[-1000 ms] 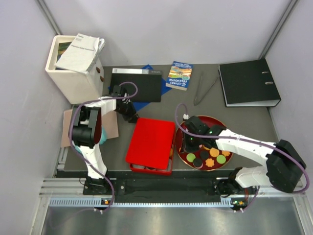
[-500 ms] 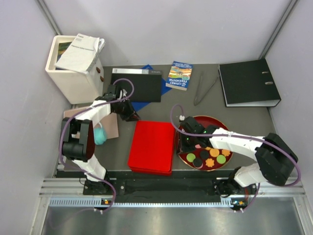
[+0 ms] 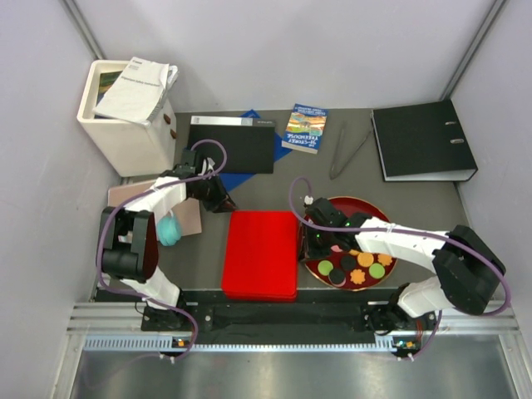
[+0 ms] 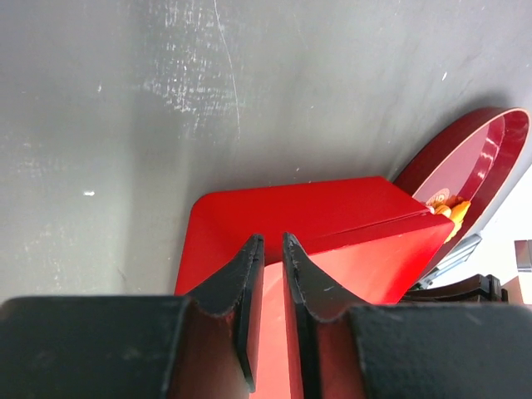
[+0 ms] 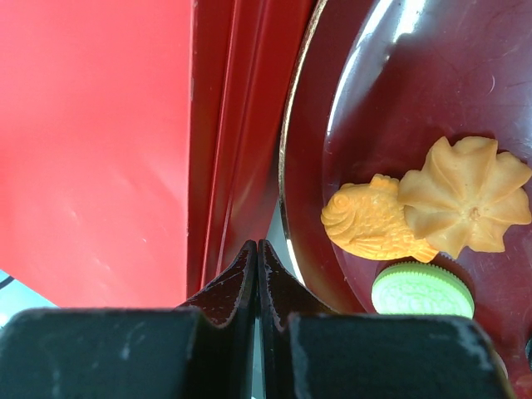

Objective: Pack the cookies

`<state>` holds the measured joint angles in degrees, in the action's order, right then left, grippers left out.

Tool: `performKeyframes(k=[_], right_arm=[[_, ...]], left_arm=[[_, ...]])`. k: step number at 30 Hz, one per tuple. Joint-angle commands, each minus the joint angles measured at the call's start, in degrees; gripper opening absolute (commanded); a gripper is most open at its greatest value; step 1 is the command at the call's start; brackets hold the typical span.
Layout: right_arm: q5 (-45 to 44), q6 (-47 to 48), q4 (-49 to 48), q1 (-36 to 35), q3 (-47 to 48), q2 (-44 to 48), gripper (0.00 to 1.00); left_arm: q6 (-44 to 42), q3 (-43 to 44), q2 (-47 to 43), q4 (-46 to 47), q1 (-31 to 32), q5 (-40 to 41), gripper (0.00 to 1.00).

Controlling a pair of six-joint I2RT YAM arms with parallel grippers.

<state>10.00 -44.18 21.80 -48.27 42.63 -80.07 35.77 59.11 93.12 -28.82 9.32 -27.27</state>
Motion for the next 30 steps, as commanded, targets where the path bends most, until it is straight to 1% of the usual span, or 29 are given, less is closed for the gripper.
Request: performKeyframes(k=[1,2,7,13,21,25,30], right_arm=[[-0.8,-0.7,-1.9,-0.9,2.3,-0.3,0.0],[-1.3,-0.7,-1.6,-0.9,2.5,0.1,0.0],[-3.9,0.1,1.6,-1.7,3.3,3.7,0.0],[-6.0,1.5,5.0,-4.9,2.0,9.6,0.0],[-8.2,-1.3,5.5,-5.5,-2.5,16.8,0.0],[-8.8,-1.0,5.7,-5.5,-2.0,16.9,0.0],[-7.0,-0.8,4.6,-5.5,-2.8,13.1,0.0]], left_arm=[[-0.3,1.0,-2.8,-3.6,0.6,1.6,0.22],[-0.1,1.4,-2.9,-4.0,0.3,3.5,0.23],[0.5,4.5,-2.0,-5.7,-0.1,6.8,0.29],[1.4,5.9,1.8,-4.5,-0.2,5.4,0.32],[1.4,8.9,6.3,-4.1,-0.1,3.3,0.33],[1.6,8.1,6.1,-3.2,0.3,2.6,0.3],[0.9,5.9,5.6,-2.8,1.4,2.4,0.27]])
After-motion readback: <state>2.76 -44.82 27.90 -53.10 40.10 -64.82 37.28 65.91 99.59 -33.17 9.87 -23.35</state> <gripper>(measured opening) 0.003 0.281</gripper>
